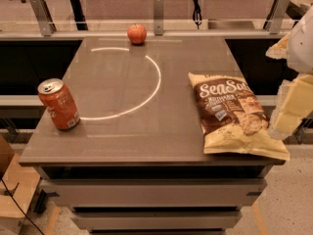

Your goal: Move brown chip bag near apple

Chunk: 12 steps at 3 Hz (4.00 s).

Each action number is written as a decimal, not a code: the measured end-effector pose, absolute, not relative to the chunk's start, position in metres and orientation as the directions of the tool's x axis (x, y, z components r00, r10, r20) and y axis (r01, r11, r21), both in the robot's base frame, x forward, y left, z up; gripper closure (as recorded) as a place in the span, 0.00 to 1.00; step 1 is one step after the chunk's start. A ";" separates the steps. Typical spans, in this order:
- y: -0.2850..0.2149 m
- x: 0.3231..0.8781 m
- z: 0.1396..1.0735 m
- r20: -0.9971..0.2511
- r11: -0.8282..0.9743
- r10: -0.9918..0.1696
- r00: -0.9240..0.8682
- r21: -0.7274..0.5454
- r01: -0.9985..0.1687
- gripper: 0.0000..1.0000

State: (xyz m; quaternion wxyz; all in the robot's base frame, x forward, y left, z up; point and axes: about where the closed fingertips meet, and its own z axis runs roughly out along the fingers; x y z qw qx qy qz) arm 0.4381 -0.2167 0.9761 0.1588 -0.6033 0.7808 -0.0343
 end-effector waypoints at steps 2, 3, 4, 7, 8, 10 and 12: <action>-0.216 0.440 0.978 -0.226 0.267 -0.951 -0.211 -0.256 -0.929 0.00; -0.219 0.451 0.966 -0.282 0.294 -0.934 -0.221 -0.250 -0.923 0.00; -0.221 0.462 0.942 -0.312 0.334 -0.915 -0.256 -0.232 -0.914 0.00; -0.219 0.482 0.864 -0.320 0.376 -0.889 -0.328 -0.103 -0.921 0.18; -0.219 0.487 0.862 -0.317 0.373 -0.890 -0.327 -0.094 -0.923 0.41; -0.207 0.509 0.909 -0.307 0.344 -0.910 -0.278 -0.185 -0.921 0.88; -0.185 0.566 0.988 -0.360 0.304 -0.914 -0.186 -0.308 -0.901 1.00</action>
Offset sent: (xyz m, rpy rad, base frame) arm 0.0046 0.0005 -0.0006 0.0360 -0.0141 0.0166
